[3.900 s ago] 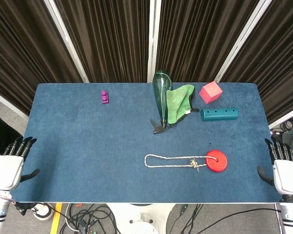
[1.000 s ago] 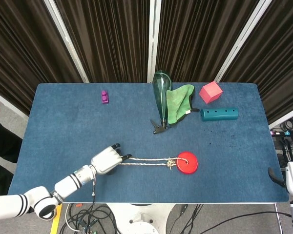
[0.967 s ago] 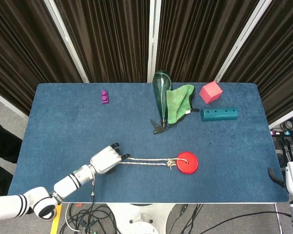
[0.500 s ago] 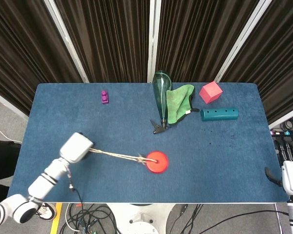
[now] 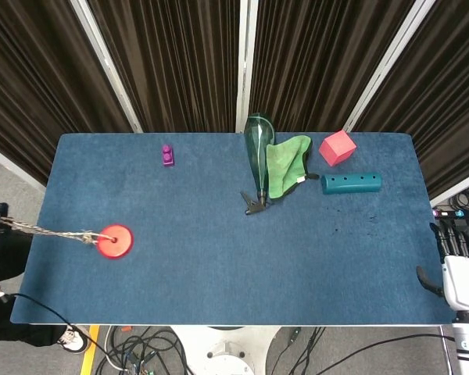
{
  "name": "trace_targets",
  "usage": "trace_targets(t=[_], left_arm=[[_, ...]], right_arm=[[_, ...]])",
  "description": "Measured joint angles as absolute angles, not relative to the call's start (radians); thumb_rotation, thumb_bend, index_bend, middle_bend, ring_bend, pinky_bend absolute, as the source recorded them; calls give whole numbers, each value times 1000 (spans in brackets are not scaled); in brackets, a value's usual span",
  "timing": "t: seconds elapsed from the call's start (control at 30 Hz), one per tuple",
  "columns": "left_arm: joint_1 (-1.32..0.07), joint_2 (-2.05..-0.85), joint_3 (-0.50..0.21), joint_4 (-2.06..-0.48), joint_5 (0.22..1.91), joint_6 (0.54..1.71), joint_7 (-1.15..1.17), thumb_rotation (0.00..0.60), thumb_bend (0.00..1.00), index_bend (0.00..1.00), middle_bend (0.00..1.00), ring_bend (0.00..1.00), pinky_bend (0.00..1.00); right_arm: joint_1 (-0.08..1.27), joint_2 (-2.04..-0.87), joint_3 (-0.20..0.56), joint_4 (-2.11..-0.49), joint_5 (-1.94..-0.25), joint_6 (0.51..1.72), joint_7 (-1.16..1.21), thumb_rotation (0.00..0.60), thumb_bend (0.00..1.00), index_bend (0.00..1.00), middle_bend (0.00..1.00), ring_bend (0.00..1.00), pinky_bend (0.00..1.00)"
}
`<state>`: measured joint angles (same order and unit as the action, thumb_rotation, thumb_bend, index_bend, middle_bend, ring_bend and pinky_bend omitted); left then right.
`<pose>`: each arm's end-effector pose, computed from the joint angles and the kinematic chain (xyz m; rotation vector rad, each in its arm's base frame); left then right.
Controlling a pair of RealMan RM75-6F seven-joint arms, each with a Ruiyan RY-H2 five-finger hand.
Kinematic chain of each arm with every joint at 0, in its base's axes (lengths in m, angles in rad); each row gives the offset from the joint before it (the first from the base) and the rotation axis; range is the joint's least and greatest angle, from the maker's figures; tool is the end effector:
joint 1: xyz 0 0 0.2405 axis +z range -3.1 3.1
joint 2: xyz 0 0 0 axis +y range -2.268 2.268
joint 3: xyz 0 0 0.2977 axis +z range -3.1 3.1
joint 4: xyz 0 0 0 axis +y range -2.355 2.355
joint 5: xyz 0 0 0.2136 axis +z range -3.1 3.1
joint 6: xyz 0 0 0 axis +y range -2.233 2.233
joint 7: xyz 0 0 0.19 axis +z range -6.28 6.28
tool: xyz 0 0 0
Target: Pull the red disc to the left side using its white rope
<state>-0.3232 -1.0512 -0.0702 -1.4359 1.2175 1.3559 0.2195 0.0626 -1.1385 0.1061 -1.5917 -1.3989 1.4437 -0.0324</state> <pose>-0.3734 0.3263 0.2369 -1.3801 -0.5993 -0.5765 -0.3722 -0.2336 0.1793 1.2839 -0.9278 0.8315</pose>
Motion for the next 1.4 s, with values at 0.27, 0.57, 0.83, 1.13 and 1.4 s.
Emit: trace_targets(t=[0.27,0.57,0.83,1.13,1.4], left_arm=[[-326,-1076,-81,-1417,1279,1363,195,600,370,785,955,763,665],[-450,-1223,-105,-1381,1471,1344,159,600,344,735,873,674,616],[-499,-1233,-68,-1400,1452,1149,162,600,206,115,99,57,301],[-486,-1099,-52,-1559,1367,1110,248,600,208,112,93,43,271],[-417,-991,-33,-1665,1310,1149,300,600,207,113,93,43,261]], right_arm=[[64,-1136,106,-1599,-1393,1444,-44,600,244,0,0,0,0],[64,-1143,101,-1594,-1393,1439,-37,600,243,0,0,0,0],[56,-1132,100,-1576,-1382,1439,-13,600,243,0,0,0,0],[62,-1142,99,-1581,-1391,1439,-21,600,243,0,0,0,0],[60,-1141,99,-1586,-1391,1444,-25,600,242,0,0,0,0]])
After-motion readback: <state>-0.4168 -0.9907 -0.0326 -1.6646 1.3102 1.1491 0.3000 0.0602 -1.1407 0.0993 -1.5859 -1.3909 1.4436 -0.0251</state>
